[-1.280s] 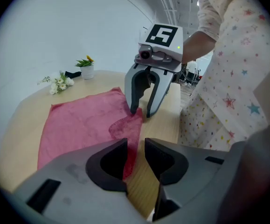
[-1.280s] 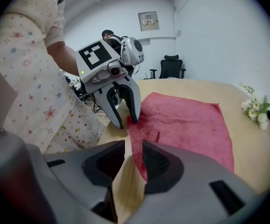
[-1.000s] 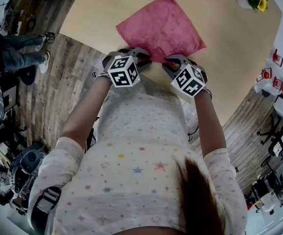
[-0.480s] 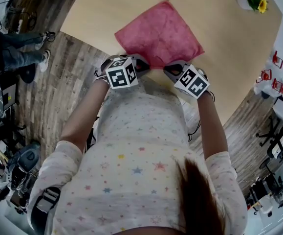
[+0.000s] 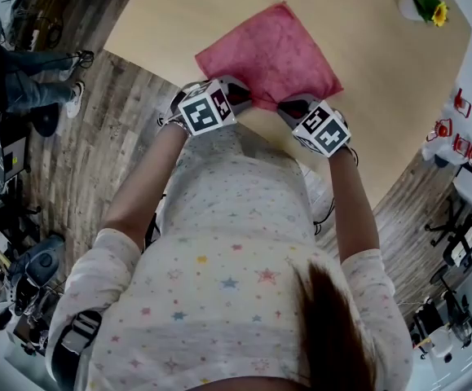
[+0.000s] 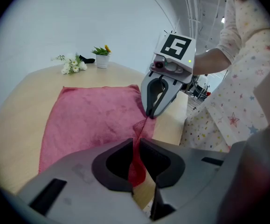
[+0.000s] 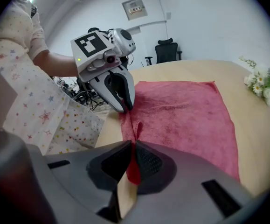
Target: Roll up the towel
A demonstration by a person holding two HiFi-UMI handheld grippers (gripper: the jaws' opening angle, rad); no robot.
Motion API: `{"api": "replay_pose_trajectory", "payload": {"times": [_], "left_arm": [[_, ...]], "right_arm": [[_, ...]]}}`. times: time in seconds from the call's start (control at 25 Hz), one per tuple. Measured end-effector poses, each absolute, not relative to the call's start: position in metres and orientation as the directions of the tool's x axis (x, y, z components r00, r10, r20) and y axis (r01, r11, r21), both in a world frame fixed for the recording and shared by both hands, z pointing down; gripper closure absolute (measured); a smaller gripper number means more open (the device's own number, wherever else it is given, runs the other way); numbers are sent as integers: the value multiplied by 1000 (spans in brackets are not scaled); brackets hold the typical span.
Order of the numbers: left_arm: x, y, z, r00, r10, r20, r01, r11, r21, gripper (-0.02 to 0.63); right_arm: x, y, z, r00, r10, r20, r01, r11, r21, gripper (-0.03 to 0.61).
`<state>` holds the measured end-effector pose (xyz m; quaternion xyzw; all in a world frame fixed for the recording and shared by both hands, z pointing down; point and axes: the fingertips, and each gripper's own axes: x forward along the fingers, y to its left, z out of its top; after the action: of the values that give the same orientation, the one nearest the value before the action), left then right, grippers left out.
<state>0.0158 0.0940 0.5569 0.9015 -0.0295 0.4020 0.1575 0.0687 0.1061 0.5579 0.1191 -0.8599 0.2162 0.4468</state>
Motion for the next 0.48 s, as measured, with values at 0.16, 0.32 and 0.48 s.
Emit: {"api": "replay_pose_trajectory", "payload": {"times": [0.16, 0.32, 0.48], "left_arm": [[11, 94, 550, 694, -1, 720, -223, -951, 214, 581], [19, 90, 531, 735, -75, 674, -240, -958, 156, 581], [36, 105, 530, 735, -15, 678, -141, -981, 132, 581]], "right_arm": [[70, 105, 559, -577, -28, 816, -435, 856, -278, 551], [72, 102, 560, -575, -25, 818, -455, 841, -294, 551], [71, 102, 560, -571, -14, 821, -461, 833, -306, 551]]}}
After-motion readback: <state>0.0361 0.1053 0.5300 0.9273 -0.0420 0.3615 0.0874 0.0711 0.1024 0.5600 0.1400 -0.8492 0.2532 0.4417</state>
